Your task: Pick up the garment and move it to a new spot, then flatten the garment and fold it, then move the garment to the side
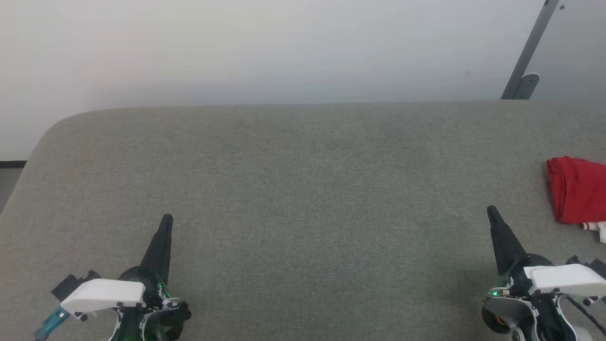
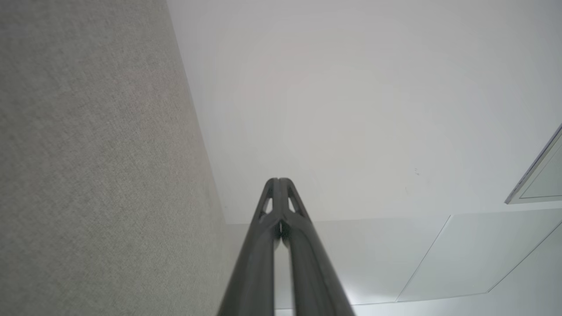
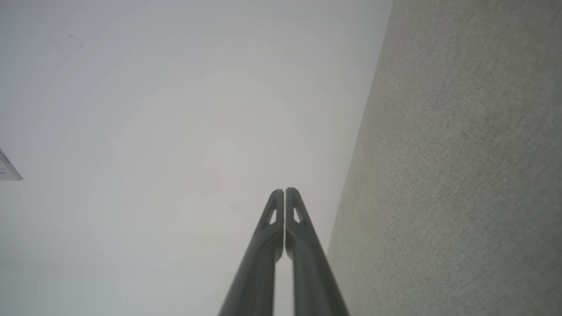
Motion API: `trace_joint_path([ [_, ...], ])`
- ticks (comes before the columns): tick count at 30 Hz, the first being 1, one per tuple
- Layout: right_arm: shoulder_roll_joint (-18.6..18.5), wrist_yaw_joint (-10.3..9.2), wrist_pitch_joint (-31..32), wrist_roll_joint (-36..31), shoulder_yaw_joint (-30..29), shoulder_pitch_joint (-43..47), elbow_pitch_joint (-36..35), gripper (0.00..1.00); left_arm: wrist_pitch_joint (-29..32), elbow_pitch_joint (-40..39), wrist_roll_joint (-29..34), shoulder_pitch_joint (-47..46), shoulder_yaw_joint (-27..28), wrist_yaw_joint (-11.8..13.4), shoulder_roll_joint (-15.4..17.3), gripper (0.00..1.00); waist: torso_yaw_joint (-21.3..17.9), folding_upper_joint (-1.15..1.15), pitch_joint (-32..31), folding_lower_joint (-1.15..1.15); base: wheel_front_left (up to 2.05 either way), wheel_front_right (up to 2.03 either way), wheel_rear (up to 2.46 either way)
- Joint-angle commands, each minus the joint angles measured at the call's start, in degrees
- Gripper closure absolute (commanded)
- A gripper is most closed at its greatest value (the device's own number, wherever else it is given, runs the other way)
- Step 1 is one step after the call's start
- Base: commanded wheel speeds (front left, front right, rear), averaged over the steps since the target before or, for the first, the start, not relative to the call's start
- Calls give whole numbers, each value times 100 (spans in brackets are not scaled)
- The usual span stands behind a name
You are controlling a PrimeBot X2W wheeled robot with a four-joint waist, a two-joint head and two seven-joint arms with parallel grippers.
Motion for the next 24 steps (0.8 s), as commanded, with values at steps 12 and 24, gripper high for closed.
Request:
trace_joint_path([
  [12, 20, -2, 16, 23, -2, -34, 17, 100, 29, 1, 37, -58, 31, -16, -7, 100, 0, 0, 0, 0, 0, 0, 0],
  [24, 20, -2, 15, 24, -1, -34, 17, 100, 45, 2, 43, -60, 45, -16, -16, 100, 0, 0, 0, 0, 0, 0, 0],
])
